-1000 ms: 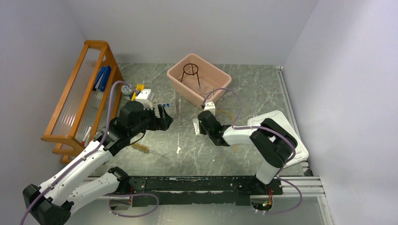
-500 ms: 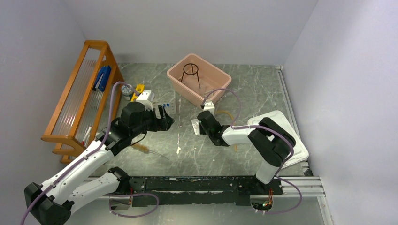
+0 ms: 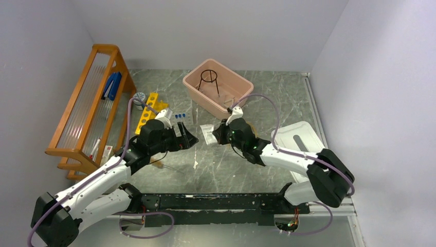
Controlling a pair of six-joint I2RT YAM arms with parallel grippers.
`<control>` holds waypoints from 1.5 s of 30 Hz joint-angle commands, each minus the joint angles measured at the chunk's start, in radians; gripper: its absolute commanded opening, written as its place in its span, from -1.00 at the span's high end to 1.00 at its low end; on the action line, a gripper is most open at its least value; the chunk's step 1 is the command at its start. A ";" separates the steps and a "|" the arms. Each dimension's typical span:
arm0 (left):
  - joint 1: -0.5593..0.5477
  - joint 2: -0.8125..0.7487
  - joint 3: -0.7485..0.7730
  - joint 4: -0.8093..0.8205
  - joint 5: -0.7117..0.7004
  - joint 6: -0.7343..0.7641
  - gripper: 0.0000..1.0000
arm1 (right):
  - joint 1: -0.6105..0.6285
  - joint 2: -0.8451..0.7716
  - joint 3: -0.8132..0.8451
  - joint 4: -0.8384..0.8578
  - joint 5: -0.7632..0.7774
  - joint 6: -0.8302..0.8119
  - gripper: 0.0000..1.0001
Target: Organize the chemistry lab equipment
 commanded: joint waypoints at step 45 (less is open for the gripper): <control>0.001 -0.048 0.124 -0.128 -0.168 0.052 -0.88 | -0.354 0.543 0.868 -0.505 -0.426 -0.758 0.27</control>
